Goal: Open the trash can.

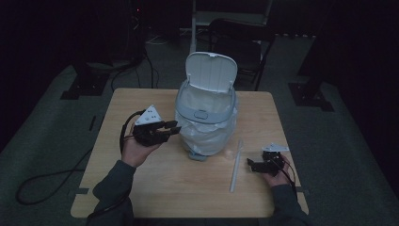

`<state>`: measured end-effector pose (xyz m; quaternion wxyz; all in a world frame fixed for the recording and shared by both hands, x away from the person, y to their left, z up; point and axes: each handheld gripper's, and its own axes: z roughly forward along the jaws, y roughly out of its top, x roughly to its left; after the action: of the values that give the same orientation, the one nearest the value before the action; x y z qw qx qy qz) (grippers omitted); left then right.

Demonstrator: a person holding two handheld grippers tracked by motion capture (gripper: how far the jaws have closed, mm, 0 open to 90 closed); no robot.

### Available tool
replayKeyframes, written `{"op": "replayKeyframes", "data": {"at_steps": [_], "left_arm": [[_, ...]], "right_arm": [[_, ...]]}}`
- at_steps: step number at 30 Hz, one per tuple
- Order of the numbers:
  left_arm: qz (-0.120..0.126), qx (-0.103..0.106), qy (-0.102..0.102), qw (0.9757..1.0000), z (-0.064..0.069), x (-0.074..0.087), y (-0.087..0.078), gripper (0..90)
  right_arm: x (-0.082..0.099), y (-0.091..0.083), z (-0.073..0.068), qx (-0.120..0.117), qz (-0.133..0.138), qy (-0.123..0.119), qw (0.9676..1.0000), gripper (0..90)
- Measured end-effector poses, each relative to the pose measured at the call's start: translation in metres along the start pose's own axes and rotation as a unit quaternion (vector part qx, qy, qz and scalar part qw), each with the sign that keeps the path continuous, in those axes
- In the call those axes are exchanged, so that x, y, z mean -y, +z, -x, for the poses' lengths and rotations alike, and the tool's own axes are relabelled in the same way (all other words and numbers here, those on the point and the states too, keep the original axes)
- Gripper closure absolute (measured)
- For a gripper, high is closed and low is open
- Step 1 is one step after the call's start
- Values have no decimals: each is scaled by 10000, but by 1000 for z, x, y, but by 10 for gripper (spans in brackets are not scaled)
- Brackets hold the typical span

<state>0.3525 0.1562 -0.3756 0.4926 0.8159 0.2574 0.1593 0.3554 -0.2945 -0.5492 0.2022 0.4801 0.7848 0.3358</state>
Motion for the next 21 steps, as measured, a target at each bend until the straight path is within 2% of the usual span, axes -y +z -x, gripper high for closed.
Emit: {"op": "replayKeyframes", "data": {"at_steps": [1, 3, 5, 9, 10, 12, 17, 21], "left_arm": [[0, 0, 0, 10000, 0, 0, 0, 695], [-37, -45, -110, 9999, -3, 12, 1, 677], [-131, -178, -170, 9996, -4, 27, 4, 662], [-274, -255, -322, 9988, -6, 46, 8, 640], [-274, -255, -322, 9988, -6, 46, 8, 635], [-364, -313, -440, 9979, -8, 58, 10, 627], [-424, -335, -599, 9967, -10, 71, 15, 617], [-494, -325, -630, 9963, -10, 75, 19, 612]], "right_arm": [[0, 0, 0, 1, -1, 0, 10000, 122], [0, 0, 0, 1, 6, 8, 10000, 122], [0, 0, 0, 3, 9, 5, 10000, 122], [0, 0, 0, 2, 8, 2, 10000, 122], [0, 0, 0, 1, 6, -3, 10000, 122], [0, 0, 0, 0, 4, 4, 10000, 122], [0, 0, 0, -3, 5, 2, 10000, 122], [0, 0, 0, -4, 6, 6, 10000, 122]]}}
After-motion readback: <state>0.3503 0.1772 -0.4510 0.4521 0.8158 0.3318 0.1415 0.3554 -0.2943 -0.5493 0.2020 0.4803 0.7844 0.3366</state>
